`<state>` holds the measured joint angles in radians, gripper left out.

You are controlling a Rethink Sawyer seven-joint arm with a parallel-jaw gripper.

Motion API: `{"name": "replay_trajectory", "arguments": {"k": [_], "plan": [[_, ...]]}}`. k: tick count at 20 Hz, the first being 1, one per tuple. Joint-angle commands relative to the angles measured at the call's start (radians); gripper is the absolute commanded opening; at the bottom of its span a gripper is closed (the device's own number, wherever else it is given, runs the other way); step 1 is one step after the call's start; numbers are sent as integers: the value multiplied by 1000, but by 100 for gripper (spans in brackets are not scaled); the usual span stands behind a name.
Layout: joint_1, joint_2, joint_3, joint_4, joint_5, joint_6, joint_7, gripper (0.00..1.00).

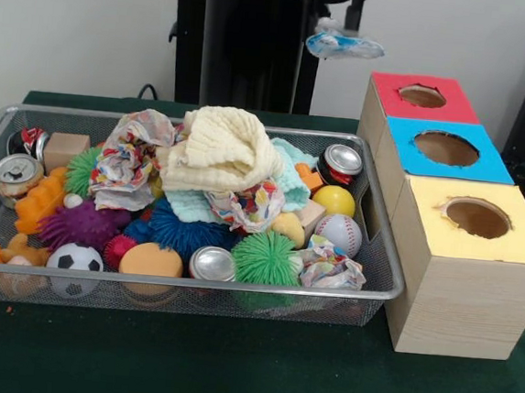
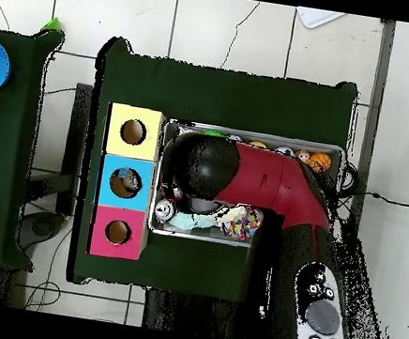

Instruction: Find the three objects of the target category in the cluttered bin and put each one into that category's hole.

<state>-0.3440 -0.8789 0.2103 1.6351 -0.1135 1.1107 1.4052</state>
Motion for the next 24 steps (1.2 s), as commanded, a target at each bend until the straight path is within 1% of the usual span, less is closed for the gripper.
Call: {"name": "replay_trajectory", "arguments": {"k": [1, 5, 10, 16, 20, 24], "plan": [[48, 17, -51, -36, 79, 132, 350, 0], [76, 45, -65, -59, 97, 135, 407, 0], [122, 99, -91, -112, 102, 152, 494, 0], [138, 162, -90, -170, 134, 154, 524, 0], [135, 186, -78, -202, 162, 162, 533, 0], [144, 191, -79, -203, 190, 153, 548, 0]]}}
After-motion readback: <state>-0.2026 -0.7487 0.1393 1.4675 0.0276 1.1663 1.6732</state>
